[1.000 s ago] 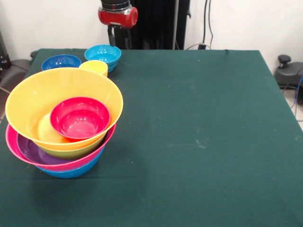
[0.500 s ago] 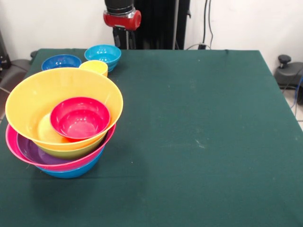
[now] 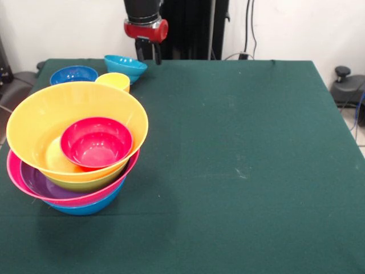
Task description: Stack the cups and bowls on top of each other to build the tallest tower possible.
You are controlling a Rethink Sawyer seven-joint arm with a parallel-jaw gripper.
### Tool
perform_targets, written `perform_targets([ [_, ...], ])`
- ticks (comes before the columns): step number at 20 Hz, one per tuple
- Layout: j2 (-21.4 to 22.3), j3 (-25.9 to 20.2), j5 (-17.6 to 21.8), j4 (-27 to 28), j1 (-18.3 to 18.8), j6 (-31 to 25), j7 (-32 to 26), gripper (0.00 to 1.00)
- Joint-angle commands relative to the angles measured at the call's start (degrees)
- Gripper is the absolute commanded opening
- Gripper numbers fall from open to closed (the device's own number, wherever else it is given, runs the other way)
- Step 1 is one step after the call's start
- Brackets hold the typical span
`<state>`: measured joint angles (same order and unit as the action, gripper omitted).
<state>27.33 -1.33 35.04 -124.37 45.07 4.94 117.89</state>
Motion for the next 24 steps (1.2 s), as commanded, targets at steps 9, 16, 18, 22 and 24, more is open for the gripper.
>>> perform_targets([
  [9,1.3,-6.7,1.4,9.7,-0.4,-2.0,1.4,1.00],
  [16,9.8,-12.2,-2.0,7.2,0.6,-8.5,0.5,1.00],
  [18,12.1,-14.2,-3.4,6.6,1.2,-11.1,0.1,1.00],
  [22,14.5,-17.5,-5.0,5.9,2.5,-14.3,-0.4,1.00],
  [24,14.7,-17.6,-5.2,6.3,2.2,-14.3,-0.2,1.00],
])
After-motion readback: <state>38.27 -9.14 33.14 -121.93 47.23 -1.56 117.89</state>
